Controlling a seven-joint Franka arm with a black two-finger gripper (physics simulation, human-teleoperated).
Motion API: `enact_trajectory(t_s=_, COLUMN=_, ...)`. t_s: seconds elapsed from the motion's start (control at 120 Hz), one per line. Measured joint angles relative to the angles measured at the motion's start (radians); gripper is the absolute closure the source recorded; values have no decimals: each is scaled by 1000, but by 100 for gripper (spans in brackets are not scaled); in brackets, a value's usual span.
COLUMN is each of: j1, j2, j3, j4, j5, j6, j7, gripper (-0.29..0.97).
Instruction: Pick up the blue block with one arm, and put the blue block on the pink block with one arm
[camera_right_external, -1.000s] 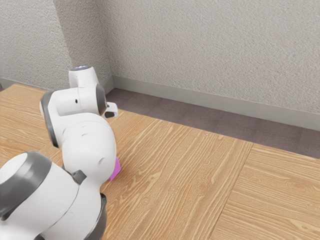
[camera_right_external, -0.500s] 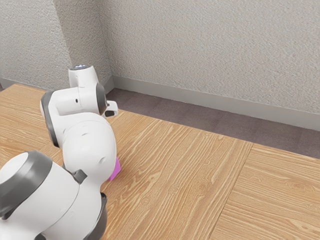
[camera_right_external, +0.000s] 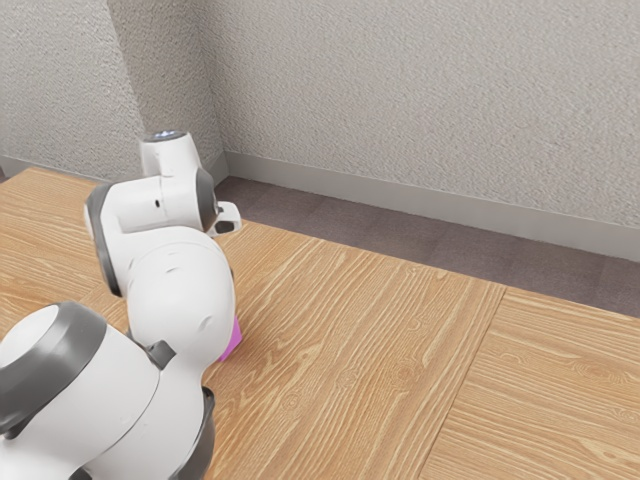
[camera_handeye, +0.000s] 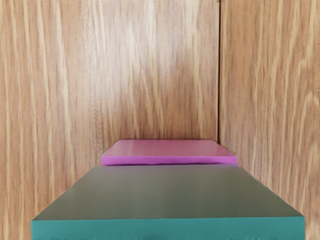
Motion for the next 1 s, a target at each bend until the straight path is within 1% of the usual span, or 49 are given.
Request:
enact_trajectory(t_s=0.175, j1=0, j2=0, j3=-2, j4=18, j5=1, j6=0, j7=-15, gripper=33)
enact_trajectory(t_s=0.533, j1=-5, j2=-2, j3=-1, j4=10, j5=9, j6=0, j7=-33, gripper=33)
enact_trajectory(t_s=1.0, j1=-3, j2=-3, j3=-1, j4=10, j5=9, j6=0, j7=-25, gripper=33)
